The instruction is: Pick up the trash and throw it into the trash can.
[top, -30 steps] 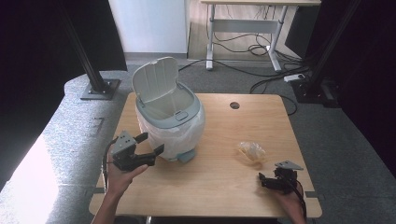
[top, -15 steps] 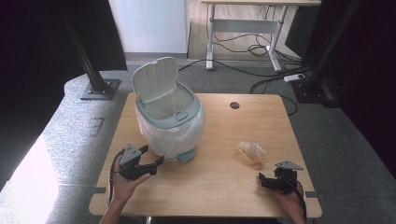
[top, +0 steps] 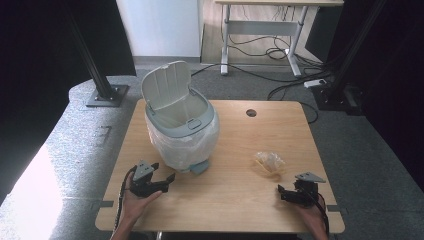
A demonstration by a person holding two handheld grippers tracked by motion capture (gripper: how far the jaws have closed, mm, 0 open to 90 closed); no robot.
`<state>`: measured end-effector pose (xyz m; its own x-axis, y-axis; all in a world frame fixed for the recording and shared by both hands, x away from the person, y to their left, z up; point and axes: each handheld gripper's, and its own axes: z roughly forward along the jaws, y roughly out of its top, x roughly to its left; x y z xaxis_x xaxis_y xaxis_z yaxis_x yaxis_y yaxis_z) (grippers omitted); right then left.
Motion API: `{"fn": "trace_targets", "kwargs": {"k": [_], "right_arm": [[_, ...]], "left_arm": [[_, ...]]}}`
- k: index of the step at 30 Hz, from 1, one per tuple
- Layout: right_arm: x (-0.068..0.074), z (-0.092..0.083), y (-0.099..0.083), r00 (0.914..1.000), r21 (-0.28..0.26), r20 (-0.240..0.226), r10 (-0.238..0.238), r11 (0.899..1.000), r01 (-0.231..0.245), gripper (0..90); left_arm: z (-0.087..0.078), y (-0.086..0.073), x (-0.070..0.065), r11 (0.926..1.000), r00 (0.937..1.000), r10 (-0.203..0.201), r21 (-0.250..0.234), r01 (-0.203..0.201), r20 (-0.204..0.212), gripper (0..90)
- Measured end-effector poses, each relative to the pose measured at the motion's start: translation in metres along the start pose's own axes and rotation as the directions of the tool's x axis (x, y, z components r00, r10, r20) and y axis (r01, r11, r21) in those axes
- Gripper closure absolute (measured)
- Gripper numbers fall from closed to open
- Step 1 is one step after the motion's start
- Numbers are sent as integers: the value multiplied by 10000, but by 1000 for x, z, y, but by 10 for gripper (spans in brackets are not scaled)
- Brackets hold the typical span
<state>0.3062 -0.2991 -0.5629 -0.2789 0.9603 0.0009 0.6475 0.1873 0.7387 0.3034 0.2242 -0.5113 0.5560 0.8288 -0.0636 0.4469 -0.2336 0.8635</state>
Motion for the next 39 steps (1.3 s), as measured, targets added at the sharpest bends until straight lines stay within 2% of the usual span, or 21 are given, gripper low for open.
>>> {"fn": "trace_targets", "kwargs": {"k": [4,9,14,19,23,32,39], "right_arm": [[-4,-3,0,9999,-130,-89,120,9998,-121,118],[-9,-16,5,9989,-666,-339,334,9971,-356,83],[-8,-22,16,9979,-1037,-618,202,9943,-265,45],[-5,-20,28,9965,-1137,-838,50,9934,-146,24],[2,-13,37,9950,-1133,-977,-216,9935,105,20],[15,19,66,9937,-792,-1003,-497,9960,418,2],[23,35,75,9905,-641,-1215,-637,9964,562,3]], "left_arm": [[4,-4,-1,9998,10000,34,207,-35,25,216],[8,-8,0,9991,10000,7,423,-6,-13,214],[10,-9,2,9985,10000,-88,539,89,-34,214],[9,-10,5,9979,9994,-358,546,355,35,216],[10,-10,5,9977,9994,-334,594,329,79,216],[13,-12,5,9970,9995,-268,728,257,144,216],[16,-14,7,9957,9992,-362,858,346,163,218]]}}
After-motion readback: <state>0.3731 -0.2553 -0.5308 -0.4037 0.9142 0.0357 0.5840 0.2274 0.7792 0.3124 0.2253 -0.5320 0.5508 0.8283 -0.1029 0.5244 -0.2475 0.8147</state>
